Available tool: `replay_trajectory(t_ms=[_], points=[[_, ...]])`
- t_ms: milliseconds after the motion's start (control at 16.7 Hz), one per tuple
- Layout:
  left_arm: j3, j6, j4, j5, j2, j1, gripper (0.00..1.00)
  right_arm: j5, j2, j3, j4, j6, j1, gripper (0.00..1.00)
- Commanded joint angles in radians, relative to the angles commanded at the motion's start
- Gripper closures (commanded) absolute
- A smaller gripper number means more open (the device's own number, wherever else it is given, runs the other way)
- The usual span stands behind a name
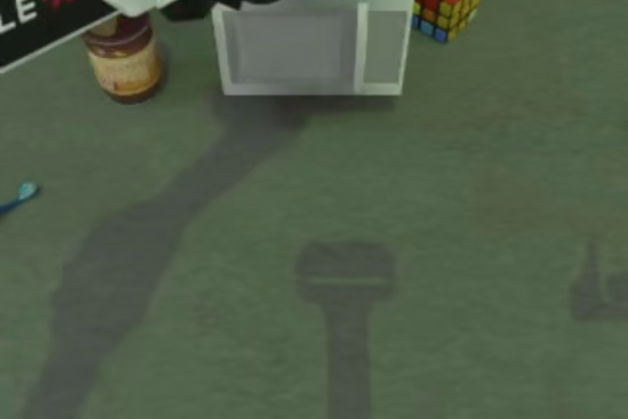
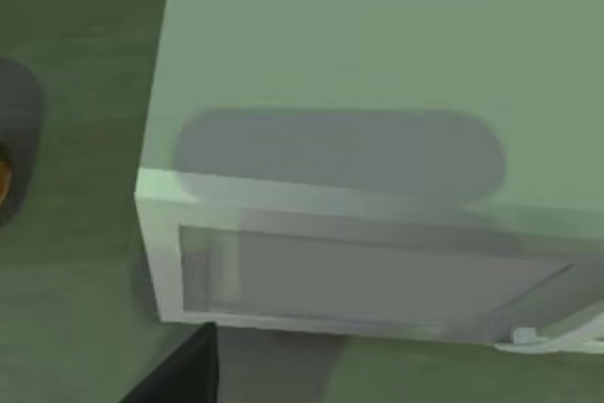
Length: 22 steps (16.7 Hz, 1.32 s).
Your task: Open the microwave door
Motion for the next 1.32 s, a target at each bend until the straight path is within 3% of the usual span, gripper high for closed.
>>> replay_trajectory(t_ms=[480,900,1320], points=[[0.283,-0.090,-0.132,-0.069,0.348,-0.113,0.00,0.000,0.000,0.000,0.000,0.000,0.000,0.00],[0.294,-0.081,-0.119,-0.063,0.364,-0.105,0.00,0.000,0.000,0.000,0.000,0.000,0.000,0.00],[0.404,-0.028,-0.015,-0.028,0.560,-0.047,0.00,0.000,0.000,0.000,0.000,0.000,0.000,0.00]])
